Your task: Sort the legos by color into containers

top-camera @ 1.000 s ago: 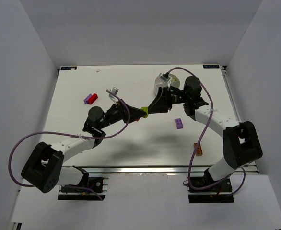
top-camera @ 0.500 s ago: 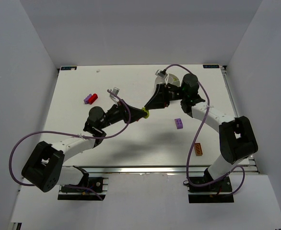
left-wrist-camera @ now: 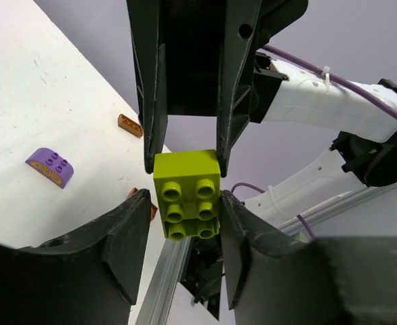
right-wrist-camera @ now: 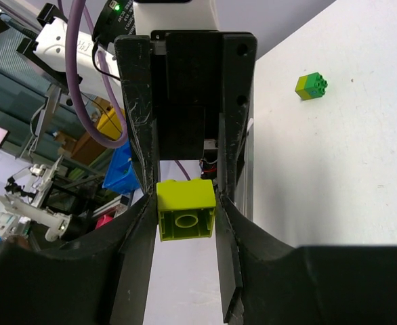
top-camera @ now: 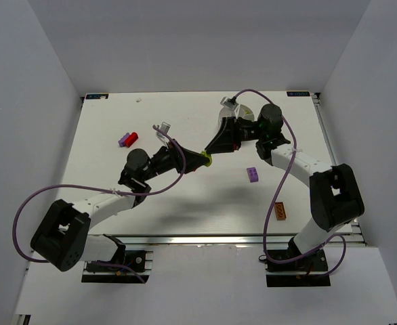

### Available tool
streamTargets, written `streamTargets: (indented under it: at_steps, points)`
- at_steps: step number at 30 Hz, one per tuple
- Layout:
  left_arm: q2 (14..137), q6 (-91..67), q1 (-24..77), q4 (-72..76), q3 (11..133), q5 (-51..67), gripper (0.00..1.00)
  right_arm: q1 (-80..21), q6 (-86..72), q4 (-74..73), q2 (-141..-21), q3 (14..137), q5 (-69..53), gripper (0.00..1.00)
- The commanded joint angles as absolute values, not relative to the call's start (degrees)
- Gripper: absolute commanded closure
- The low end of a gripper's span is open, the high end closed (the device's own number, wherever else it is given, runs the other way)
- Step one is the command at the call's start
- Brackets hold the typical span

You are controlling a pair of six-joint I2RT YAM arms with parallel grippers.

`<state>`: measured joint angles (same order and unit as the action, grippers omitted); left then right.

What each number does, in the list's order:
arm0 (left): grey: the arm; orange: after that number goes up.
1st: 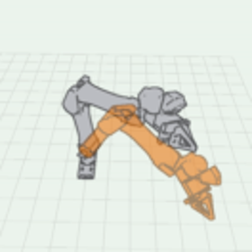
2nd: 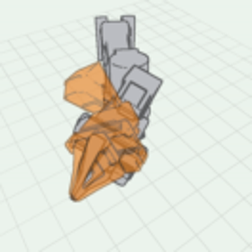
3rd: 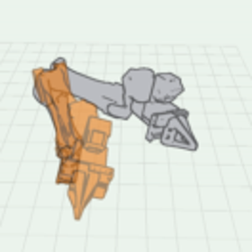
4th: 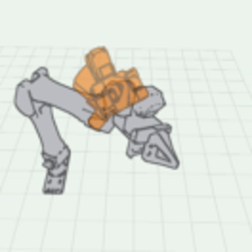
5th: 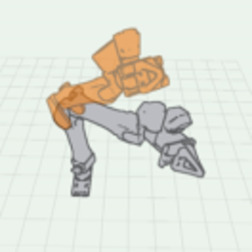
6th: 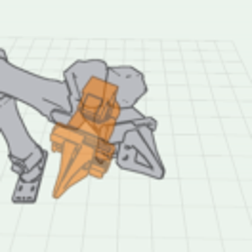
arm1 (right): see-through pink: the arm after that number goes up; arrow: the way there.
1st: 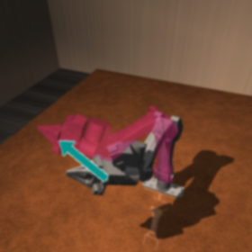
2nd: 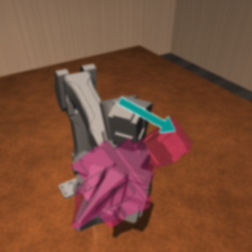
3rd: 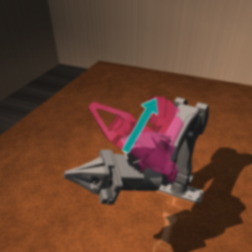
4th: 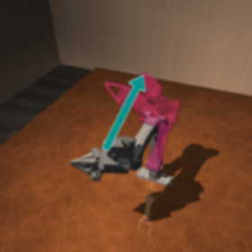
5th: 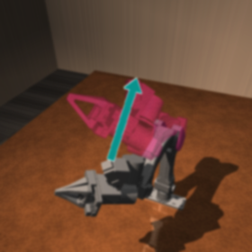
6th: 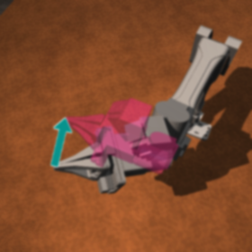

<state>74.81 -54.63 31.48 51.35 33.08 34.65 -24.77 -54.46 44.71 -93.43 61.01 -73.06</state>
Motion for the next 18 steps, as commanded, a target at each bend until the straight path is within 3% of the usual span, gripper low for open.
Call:
streamTargets:
  at_steps: [1,3,11,12,18]
  points:
    - [72.7,-51.9,31.7,47.7,34.9,31.7,0.43,-24.3,-55.2,48.3,-92.9,62.0,-75.6,1.0]
    - [71.9,-51.3,31.7,46.5,34.7,30.9,0.35,-23.2,-54.9,48.2,-93.0,62.3,-75.5,1.0]
    - [67.9,-48.5,31.6,40.4,35.2,27.9,0.29,-17.8,-48.9,42.5,-94.5,64.5,-75.0,1.0]
    - [66.8,-47.6,31.6,38.1,35.4,27.3,0.19,-17.0,-47.0,40.7,-94.7,65.9,-74.4,1.0]
    - [60.7,-43.4,29.4,25.7,36.7,21.5,0.13,-9.7,-18.7,8.4,-98.2,80.1,-65.1,1.0]
